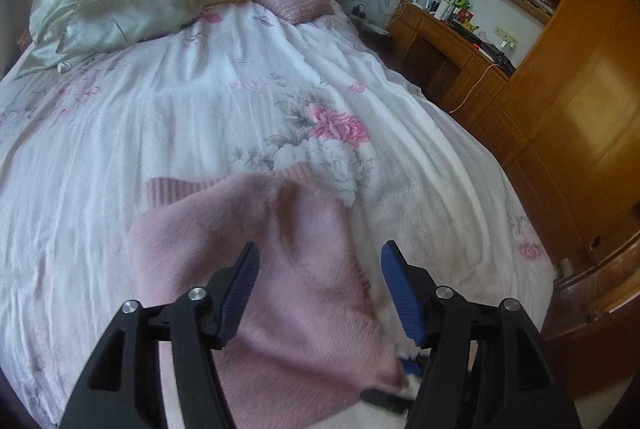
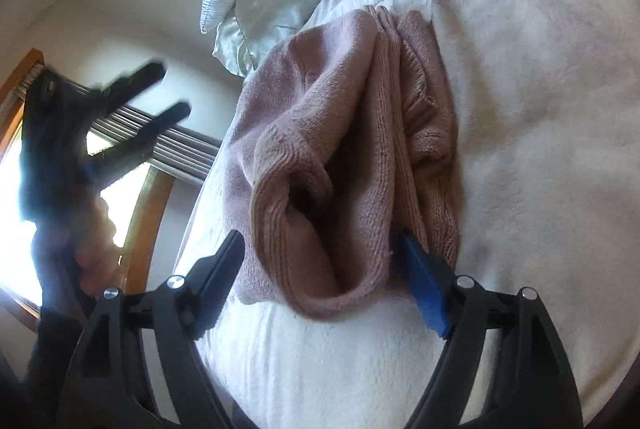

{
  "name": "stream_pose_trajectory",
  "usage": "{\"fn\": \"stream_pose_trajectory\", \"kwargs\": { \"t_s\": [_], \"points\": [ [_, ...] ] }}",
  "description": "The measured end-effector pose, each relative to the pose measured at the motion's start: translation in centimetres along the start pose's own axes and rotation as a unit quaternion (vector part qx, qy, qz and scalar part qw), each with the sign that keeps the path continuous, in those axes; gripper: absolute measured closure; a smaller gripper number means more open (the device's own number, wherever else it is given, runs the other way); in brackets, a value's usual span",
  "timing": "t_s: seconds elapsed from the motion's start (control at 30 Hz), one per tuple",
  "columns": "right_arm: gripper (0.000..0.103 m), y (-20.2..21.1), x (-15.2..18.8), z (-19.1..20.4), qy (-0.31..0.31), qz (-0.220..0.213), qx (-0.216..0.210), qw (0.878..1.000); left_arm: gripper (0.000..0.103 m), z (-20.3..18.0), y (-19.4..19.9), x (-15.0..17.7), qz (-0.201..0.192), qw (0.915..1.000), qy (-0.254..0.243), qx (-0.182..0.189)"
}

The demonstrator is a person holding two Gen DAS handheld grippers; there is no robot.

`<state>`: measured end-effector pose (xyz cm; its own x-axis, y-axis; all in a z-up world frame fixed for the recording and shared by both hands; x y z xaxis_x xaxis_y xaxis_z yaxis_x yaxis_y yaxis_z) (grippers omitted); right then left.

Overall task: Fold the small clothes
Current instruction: 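Press the folded sweater flat with the right tool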

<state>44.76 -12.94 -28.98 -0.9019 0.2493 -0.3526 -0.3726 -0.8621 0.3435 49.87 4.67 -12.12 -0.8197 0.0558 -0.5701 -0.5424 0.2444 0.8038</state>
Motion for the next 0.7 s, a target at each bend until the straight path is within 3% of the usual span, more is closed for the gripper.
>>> {"fn": "stream_pose_trajectory", "kwargs": {
  "t_s": [0.03,0.07,0.1,0.13,0.3,0.4,0.5,0.57,0.7],
  "points": [
    [0.03,-0.2,-0.5,0.0,-0.008,0.007,-0.013,1.0,0.039,0.8,0.3,0.9,0.005,1.0,0.002,0.002],
    [0.043,-0.4,-1.0,-0.1,-0.019,0.018,-0.025,0.999,0.039,1.6,0.4,1.7,0.009,0.9999,0.006,0.006],
    [0.075,-0.7,-1.5,-0.3,-0.028,0.033,-0.026,0.999,0.039,2.6,0.6,2.4,0.015,0.9997,0.011,0.014],
    [0.089,-0.7,-1.9,-0.4,-0.028,0.037,-0.011,0.999,0.039,3.2,0.6,2.9,0.018,0.9994,0.019,0.023],
    [0.087,0.8,-2.0,-1.5,-0.031,0.037,0.026,0.998,0.039,4.3,-1.4,5.0,0.047,0.9908,0.054,0.115],
    [0.068,1.2,-2.4,-1.8,-0.019,0.043,0.022,0.999,0.039,4.9,-4.3,6.8,0.081,0.9872,0.068,0.119],
    [0.049,3.4,-5.0,-0.2,0.003,-0.011,0.02,1.0,0.039,5.5,-4.1,6.7,0.08,0.9756,0.092,0.183],
    [0.049,3.3,-7.6,0.2,0.013,-0.018,0.034,0.999,0.039,5.9,-2.5,5.6,0.051,0.9688,0.094,0.224],
    [0.049,-0.7,-12.6,-0.3,0.022,-0.001,0.072,0.997,0.039,8.1,-0.6,1.4,-0.009,0.9661,0.095,0.24]
  ]
}}
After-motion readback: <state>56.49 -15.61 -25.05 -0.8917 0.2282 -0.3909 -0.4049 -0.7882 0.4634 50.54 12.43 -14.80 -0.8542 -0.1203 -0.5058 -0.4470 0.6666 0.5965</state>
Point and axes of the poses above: each gripper's, at about its wrist camera, not at the fingertips, and y roughly against the way its jaws point, z to its left, x to its underside, the point moved 2 cm from there along -y, roughly the way its jaws point, and after that the axes turned 8 degrees about -x, right-handed, at the moved point
